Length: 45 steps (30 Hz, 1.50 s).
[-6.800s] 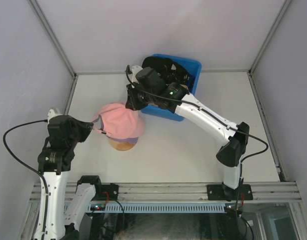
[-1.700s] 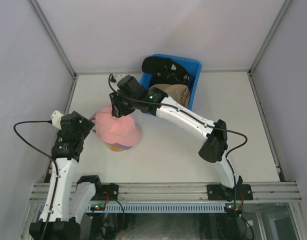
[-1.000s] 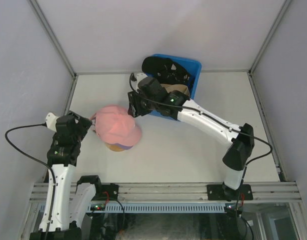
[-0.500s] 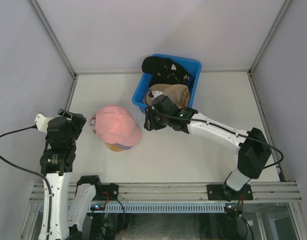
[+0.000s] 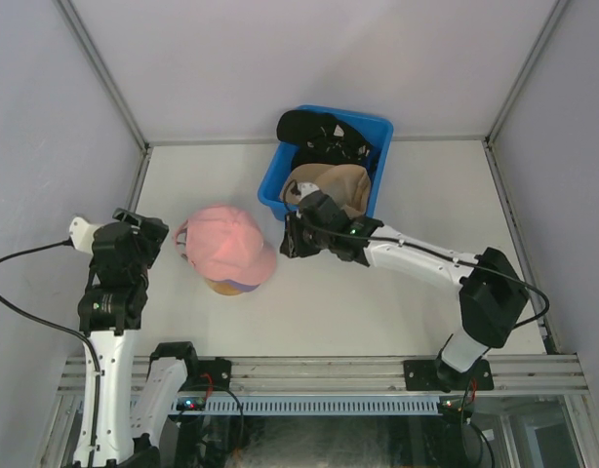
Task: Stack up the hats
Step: Stack the hat on the hat.
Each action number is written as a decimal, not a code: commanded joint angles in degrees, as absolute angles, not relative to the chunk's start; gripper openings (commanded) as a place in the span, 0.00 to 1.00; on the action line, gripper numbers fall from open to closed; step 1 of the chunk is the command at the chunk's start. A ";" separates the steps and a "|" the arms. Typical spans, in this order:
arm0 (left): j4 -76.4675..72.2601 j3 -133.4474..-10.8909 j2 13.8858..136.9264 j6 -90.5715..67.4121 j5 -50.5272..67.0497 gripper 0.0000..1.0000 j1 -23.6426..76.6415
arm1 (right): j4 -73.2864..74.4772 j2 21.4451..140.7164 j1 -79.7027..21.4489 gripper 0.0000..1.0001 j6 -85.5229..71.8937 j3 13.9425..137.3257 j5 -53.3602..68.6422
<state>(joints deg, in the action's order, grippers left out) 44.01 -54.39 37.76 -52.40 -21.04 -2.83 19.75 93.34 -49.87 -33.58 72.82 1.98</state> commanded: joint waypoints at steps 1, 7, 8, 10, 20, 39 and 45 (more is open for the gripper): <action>40.95 -55.84 38.52 -52.38 -20.82 0.88 -3.41 | 15.17 89.57 -55.83 0.30 -32.06 67.96 -0.12; 39.43 -58.27 42.92 -53.33 -17.64 0.88 -3.36 | 8.58 86.26 -66.94 0.02 -31.96 61.82 -4.69; 39.34 -58.86 43.65 -53.41 -17.10 0.88 -3.36 | 6.97 86.57 -68.29 0.00 -31.70 61.19 -5.32; 39.29 -60.40 45.13 -53.17 -15.97 0.88 -3.40 | 3.13 87.87 -71.19 0.00 -30.35 60.46 -6.94; 41.31 -71.98 55.25 -51.44 -10.40 0.87 -3.43 | -15.03 97.67 -76.47 0.00 -18.94 61.47 -11.66; 32.44 -82.59 71.10 -52.07 -0.79 0.87 -3.47 | -30.85 114.03 -78.33 0.00 -2.65 65.56 -19.29; 32.52 -86.50 76.13 -51.64 0.87 0.87 -3.51 | -31.11 117.33 -76.93 0.00 -1.71 66.94 -22.75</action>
<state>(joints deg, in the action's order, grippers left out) 35.42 -81.19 74.56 -51.92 -1.56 -3.09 -27.70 116.18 -77.84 -3.73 65.01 -18.96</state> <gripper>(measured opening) 0.874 0.000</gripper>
